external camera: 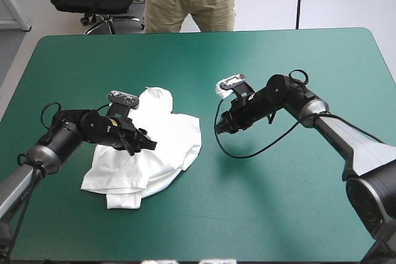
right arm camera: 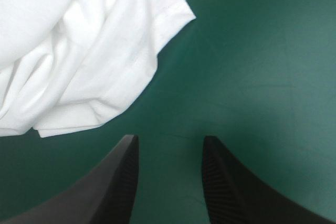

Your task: Fold the cloth

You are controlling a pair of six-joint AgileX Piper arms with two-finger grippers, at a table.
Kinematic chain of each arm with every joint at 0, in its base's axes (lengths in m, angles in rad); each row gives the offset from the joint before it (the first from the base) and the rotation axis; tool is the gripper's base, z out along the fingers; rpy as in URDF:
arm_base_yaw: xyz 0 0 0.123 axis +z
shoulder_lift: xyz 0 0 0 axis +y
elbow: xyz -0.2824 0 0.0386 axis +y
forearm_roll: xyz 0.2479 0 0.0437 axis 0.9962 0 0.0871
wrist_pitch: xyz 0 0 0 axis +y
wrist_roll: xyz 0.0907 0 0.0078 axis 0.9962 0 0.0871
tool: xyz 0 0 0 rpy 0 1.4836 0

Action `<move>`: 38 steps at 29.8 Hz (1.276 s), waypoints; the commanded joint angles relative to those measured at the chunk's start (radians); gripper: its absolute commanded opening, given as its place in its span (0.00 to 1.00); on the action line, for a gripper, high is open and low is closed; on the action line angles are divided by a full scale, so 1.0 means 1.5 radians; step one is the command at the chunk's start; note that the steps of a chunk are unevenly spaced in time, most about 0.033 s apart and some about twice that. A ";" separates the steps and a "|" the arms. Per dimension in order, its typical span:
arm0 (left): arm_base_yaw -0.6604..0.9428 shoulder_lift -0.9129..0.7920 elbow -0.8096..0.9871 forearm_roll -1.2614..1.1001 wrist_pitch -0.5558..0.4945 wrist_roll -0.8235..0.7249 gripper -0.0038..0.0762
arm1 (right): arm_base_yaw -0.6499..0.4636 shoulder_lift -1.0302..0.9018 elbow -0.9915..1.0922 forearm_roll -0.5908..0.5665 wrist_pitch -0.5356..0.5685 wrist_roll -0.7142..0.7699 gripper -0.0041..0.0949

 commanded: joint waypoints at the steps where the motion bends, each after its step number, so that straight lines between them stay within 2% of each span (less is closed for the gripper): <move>1: -0.005 -0.019 -0.022 -0.009 -0.020 -0.004 0.50 | 0.009 -0.031 -0.022 0.016 -0.011 -0.009 0.42; 18: -0.005 -0.021 -0.022 -0.009 -0.014 -0.004 0.50 | 0.009 -0.041 -0.021 -0.010 0.000 0.021 0.42; 25: -0.005 -0.021 -0.022 -0.009 -0.014 -0.002 0.50 | 0.009 -0.146 -0.021 -0.094 0.041 0.080 0.42; 38: -0.005 -0.022 -0.022 -0.009 -0.043 -0.002 0.50 | 0.009 -0.494 -0.019 -0.316 0.019 0.249 0.42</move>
